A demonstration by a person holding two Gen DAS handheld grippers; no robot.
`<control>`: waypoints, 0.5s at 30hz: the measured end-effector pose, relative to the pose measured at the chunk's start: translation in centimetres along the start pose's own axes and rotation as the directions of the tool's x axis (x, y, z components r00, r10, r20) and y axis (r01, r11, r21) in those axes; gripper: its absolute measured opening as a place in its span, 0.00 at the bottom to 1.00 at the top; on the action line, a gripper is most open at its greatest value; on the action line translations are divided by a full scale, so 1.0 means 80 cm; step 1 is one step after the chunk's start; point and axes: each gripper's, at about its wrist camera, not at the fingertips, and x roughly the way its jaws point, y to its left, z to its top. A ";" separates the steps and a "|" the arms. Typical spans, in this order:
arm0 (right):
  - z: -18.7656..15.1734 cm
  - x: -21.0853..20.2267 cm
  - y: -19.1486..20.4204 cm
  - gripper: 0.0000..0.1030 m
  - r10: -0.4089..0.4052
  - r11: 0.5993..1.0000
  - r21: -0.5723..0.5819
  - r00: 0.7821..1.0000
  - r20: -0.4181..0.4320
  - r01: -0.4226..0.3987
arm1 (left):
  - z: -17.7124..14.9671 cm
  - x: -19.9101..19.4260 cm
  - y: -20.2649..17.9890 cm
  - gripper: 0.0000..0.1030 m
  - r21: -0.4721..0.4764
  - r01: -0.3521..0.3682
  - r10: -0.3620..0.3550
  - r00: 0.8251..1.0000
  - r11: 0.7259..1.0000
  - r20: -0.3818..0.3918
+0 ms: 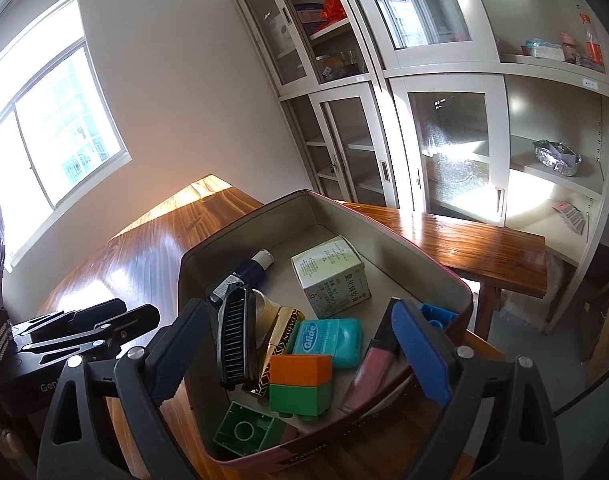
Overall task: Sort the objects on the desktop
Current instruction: 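Withdraw both grippers from the pink tin to the table objects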
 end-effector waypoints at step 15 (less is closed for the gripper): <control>-0.006 0.013 0.079 0.94 0.084 0.994 -0.075 0.996 -0.021 -0.085 | -0.027 -0.024 0.095 0.54 -0.128 -0.095 0.096 0.995 0.987 0.000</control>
